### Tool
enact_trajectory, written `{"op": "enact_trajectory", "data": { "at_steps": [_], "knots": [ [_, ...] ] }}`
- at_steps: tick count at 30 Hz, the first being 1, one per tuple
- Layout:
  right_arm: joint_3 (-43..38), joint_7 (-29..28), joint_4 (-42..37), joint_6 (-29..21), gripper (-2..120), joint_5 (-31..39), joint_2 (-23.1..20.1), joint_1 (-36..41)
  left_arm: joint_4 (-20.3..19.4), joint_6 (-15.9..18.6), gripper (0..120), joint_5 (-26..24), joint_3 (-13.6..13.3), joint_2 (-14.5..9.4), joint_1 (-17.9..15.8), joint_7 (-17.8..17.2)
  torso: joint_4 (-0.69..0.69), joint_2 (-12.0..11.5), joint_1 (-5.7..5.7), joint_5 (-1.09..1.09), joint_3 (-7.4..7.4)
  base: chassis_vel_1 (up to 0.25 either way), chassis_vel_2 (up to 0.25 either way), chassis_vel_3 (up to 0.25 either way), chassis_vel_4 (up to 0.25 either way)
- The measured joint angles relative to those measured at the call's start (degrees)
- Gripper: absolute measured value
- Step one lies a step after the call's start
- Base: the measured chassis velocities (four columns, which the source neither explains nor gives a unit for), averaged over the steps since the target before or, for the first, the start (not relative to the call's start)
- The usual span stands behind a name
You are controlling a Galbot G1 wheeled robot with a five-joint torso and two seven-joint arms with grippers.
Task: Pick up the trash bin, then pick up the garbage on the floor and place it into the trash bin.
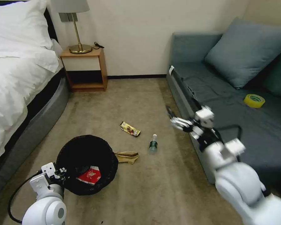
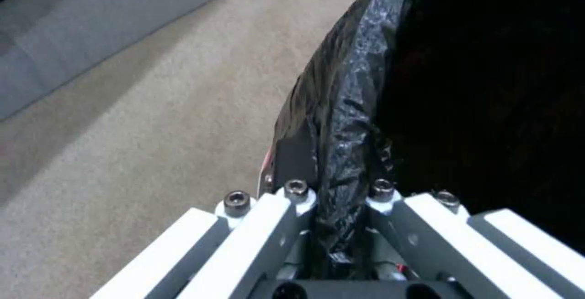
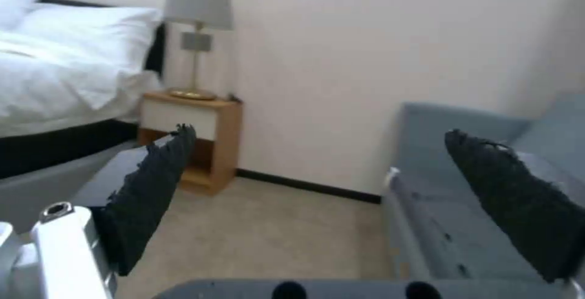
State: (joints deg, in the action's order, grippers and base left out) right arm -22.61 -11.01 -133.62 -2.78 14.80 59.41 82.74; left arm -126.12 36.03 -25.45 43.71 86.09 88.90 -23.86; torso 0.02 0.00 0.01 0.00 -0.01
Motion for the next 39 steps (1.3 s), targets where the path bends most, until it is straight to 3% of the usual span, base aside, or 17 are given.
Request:
{"op": "enact_trajectory", "data": {
  "at_steps": [3,4,8,19,39],
  "knots": [
    [1.39,0.25,-0.82,1.67,100,-5.77,8.88,5.70,0.07,-0.12,2,-0.02,0.04,-0.13,-0.20,0.04,-0.02,0.00,0.00,0.01,0.00,0.000,0.000,0.000,0.000],
    [1.39,0.25,-0.82,1.67,100,-5.77,8.88,5.70,0.07,-0.12,2,-0.02,0.04,-0.13,-0.20,0.04,-0.02,0.00,0.00,0.01,0.00,0.000,0.000,0.000,0.000],
    [3.71,1.22,0.18,4.91,100,-11.34,15.44,9.46,0.24,-0.22,2,-0.18,-0.05,-0.19,-0.49,0.11,-0.02,0.00,0.00,0.01,0.00,0.000,0.000,0.000,0.000],
    [3.90,1.44,0.92,6.03,100,-12.30,15.32,10.55,0.01,-0.36,2,-0.31,-0.12,0.02,-0.45,0.17,-0.03,0.00,0.00,0.01,0.00,-0.027,0.021,0.024,-0.026],
    [4.85,1.59,2.96,4.80,100,-11.66,14.14,8.55,0.30,-0.88,2,-0.63,0.77,0.12,-0.79,0.22,-0.02,0.00,-0.01,0.00,0.01,-0.149,0.159,0.155,-0.151]
  ]
}}
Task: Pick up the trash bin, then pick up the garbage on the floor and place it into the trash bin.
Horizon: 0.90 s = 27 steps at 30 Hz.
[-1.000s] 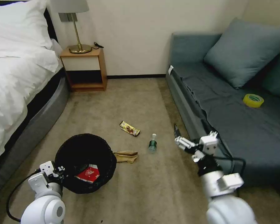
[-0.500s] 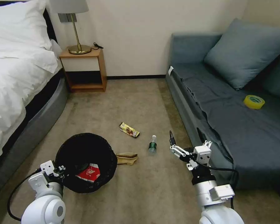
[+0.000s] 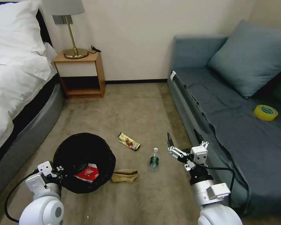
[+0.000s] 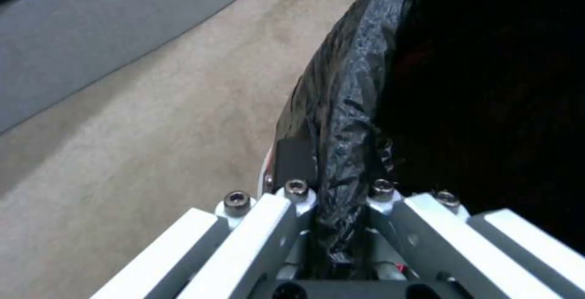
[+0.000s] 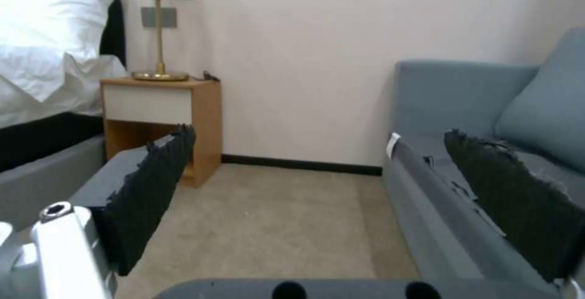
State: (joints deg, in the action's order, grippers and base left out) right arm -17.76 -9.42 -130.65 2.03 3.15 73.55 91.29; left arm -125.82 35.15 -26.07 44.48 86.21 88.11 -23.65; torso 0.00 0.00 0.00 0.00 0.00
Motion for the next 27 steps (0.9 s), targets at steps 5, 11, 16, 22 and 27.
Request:
{"op": "enact_trajectory", "data": {
  "at_steps": [5,11,16,22,27],
  "knots": [
    [0.23,0.00,0.44,-0.49,100,0.11,-0.13,-0.58,0.55,-0.12,2,0.00,-0.06,0.02,-0.24,-0.01,0.00,0.00,0.00,0.00,0.00,-0.154,0.162,0.157,-0.147],
    [0.89,0.05,1.24,-1.53,100,1.10,-0.95,-2.37,1.08,-0.20,2,0.01,-0.04,0.01,-0.50,-0.02,0.00,0.00,-0.01,0.00,0.00,-0.133,0.139,0.118,-0.136],
    [2.41,-0.51,1.89,-6.56,100,6.74,-3.64,-6.48,1.42,-0.21,2,-0.01,0.24,-0.07,-0.89,-0.02,0.00,0.00,0.00,0.00,0.00,-0.031,0.028,0.025,-0.046],
    [7.92,-6.86,4.78,-17.84,100,23.84,-12.50,-15.42,1.86,-0.21,2,0.02,0.62,0.17,-0.95,-0.03,0.00,0.00,0.00,0.00,0.00,0.000,0.000,0.000,0.000],
    [15.19,-16.26,11.62,-26.10,100,40.04,-16.53,-28.12,2.34,-0.35,2,0.49,0.70,0.88,-0.93,-0.04,-0.01,0.00,0.00,0.00,0.00,0.000,0.000,0.000,0.000]
  ]
}}
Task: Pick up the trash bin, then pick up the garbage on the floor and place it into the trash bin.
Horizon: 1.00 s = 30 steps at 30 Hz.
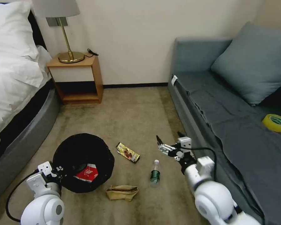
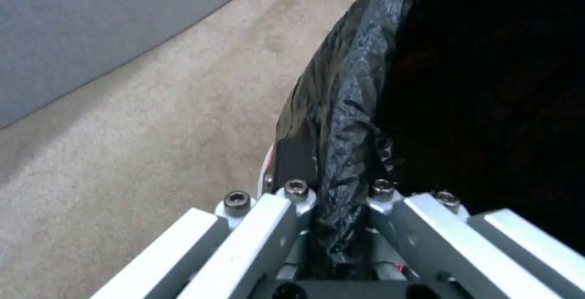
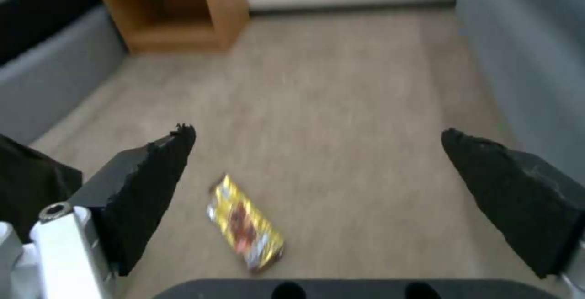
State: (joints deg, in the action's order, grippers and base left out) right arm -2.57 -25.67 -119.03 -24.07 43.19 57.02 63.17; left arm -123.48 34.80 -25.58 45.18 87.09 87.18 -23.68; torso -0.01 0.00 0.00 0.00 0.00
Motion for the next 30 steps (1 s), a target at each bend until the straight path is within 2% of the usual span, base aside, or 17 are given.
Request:
{"op": "enact_trajectory", "data": {
  "at_steps": [1,4,5,8,10,12,15,18,24,30],
  "knots": [
    [0.00,0.00,0.00,0.00,100,0.00,0.00,0.00,0.00,0.00,2,0.00,0.00,0.00,0.00,0.00,0.00,0.00,0.00,0.00,0.00,0.000,0.000,0.000,0.000],
    [5.72,-5.72,6.48,-5.68,100,11.92,-0.49,-8.07,0.51,-0.17,2,0.47,0.08,0.57,-0.15,-0.02,-0.01,0.00,0.00,0.00,0.00,0.000,0.000,0.000,0.000],
    [5.72,-5.72,6.48,-5.68,100,11.92,-0.49,-8.07,0.51,-0.17,2,0.47,0.08,0.57,-0.15,-0.02,-0.01,0.00,0.00,0.00,0.00,0.000,0.000,0.000,0.000],
    [11.14,-8.92,13.29,-9.04,100,18.08,-0.32,-14.29,0.93,-0.47,2,0.85,0.33,0.98,-0.17,-0.03,0.00,0.00,0.00,0.01,0.00,0.000,0.000,0.000,0.000],
    [11.65,-8.98,13.96,-9.13,100,18.23,-0.30,-14.83,0.97,-0.51,2,0.89,0.37,1.03,-0.16,-0.03,0.00,0.00,0.00,0.00,0.00,0.000,0.000,0.000,0.000],
    [17.01,-9.00,20.86,-10.10,100,19.53,0.08,-20.03,1.47,-0.83,2,1.17,0.67,1.41,-0.12,-0.03,0.01,-0.01,0.00,0.00,0.00,0.000,0.000,0.000,0.000],
    [19.66,-8.70,24.23,-10.68,100,20.16,0.62,-22.37,1.80,-1.03,2,1.31,0.89,1.60,-0.10,-0.03,0.01,0.00,0.00,0.01,0.00,0.000,0.000,0.000,0.000],
    [24.32,-7.53,31.69,-11.31,100,20.21,2.41,-25.99,2.20,-1.31,2,1.36,1.39,1.71,-0.05,-0.02,0.01,0.00,0.00,0.01,0.00,0.000,0.000,0.000,0.000],
    [31.14,-5.17,39.02,-11.26,100,20.29,4.59,-28.92,2.37,-1.35,2,1.36,2.18,1.65,0.00,-0.01,0.01,0.00,0.00,0.01,0.00,0.000,0.000,0.000,0.000],
    [34.23,-3.08,44.00,-9.97,100,18.27,7.71,-29.71,2.25,-1.35,2,1.36,2.68,1.50,0.22,0.00,0.00,0.00,0.00,0.00,0.00,0.000,0.000,0.000,0.000]
  ]
}}
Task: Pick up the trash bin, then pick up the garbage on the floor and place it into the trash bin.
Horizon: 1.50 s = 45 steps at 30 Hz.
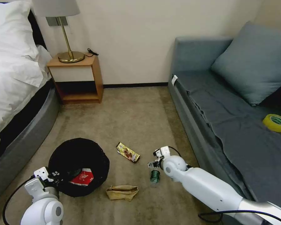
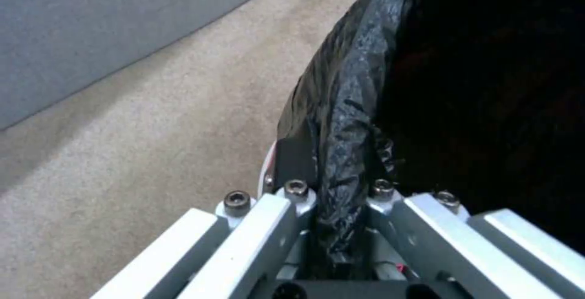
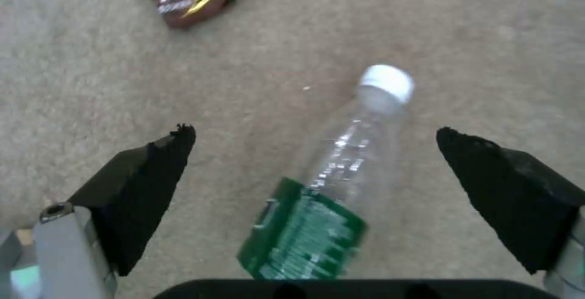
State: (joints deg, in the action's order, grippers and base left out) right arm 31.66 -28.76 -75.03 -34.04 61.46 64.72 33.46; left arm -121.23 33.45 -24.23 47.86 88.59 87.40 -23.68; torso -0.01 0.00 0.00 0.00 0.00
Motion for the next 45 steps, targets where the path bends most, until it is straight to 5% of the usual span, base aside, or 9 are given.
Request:
{"op": "enact_trajectory", "data": {
  "at_steps": [15,35,45],
  "knots": [
    [0.96,2.88,6.33,2.47,90,-4.74,2.70,1.44,-0.23,-0.17,2,-0.20,0.72,-0.49,0.51,0.00,0.01,0.00,0.00,0.00,0.00,0.000,0.000,0.000,0.000],
    [0.25,5.77,8.36,4.69,35,-8.54,1.94,3.13,-0.46,-0.27,2,0.10,0.49,-0.68,0.61,-0.01,0.01,0.00,0.00,0.00,-0.01,0.000,0.000,0.000,0.000],
    [-0.21,6.00,4.94,4.73,17,-8.36,-0.58,3.41,-0.47,-0.27,2,0.32,0.22,-0.60,0.52,-0.01,0.01,0.00,0.00,-0.01,0.00,0.000,0.000,0.000,0.000]
  ]
}}
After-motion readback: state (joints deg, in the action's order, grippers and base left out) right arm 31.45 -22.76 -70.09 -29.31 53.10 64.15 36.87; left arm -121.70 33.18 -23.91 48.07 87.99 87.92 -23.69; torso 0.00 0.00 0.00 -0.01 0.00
